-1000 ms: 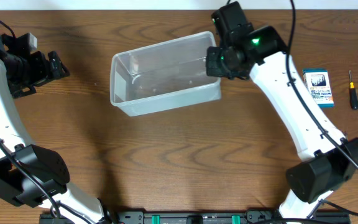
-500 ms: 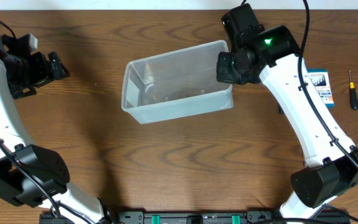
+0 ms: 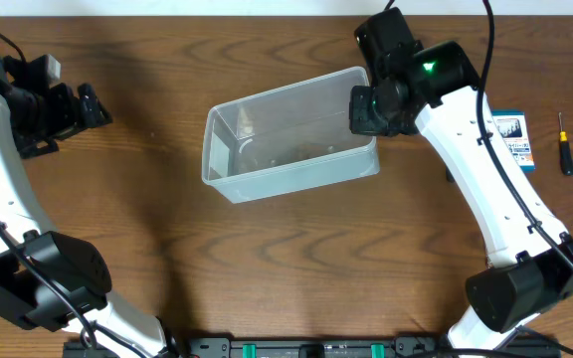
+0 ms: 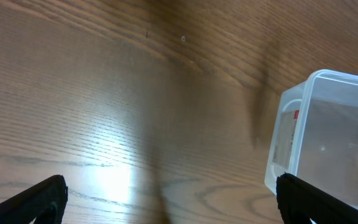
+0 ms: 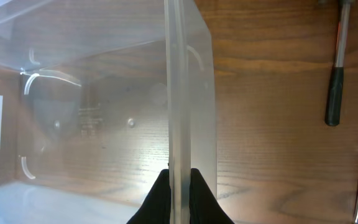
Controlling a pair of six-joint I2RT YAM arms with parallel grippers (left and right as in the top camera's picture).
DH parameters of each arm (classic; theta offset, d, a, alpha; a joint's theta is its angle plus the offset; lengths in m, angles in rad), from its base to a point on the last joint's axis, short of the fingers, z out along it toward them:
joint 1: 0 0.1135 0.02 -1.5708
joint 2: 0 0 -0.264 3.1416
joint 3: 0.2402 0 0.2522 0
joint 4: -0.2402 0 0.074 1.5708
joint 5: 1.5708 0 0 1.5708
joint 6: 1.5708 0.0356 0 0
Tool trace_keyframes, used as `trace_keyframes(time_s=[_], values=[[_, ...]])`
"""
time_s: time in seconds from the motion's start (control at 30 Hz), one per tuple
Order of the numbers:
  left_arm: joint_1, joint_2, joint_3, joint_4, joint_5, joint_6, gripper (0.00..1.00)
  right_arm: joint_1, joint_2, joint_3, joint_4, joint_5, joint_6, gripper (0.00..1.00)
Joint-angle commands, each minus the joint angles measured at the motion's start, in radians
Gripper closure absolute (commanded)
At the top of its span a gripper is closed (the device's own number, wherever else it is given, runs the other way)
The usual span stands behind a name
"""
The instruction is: Pack container
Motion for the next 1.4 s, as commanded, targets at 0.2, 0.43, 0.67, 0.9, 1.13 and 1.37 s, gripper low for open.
trace_keyframes(time_s=[0.2,0.43,0.67,0.9,1.13,1.37], values=[[-0.001,0.010,-0.002,-0.006,-0.009,0.002,0.02,-0.017,-0.038,-0.077,0.071,-0.002,-0.014,0.99],[-0.001,0.010,-0.002,-0.006,-0.009,0.002,0.02,-0.018,-0.038,-0.077,0.123,-0.002,-0.014,0.99],[-0.001,0.010,-0.002,-0.006,-0.009,0.002,0.02,-0.020,-0.038,-0.117,0.141,-0.001,-0.002,0.99],[-0.001,0.010,-0.002,-0.006,-0.009,0.002,0.02,-0.022,-0.038,-0.215,0.193,-0.002,0.005,0.99],[-0.001,0.010,-0.002,-0.006,-0.009,0.002,0.02,-0.029,-0.038,-0.280,0.226,-0.001,0.013,0.99],[-0.001,0.010,-0.002,-0.006,-0.009,0.002,0.02,-0.059,-0.038,-0.289,0.221,0.038,0.012,0.99]])
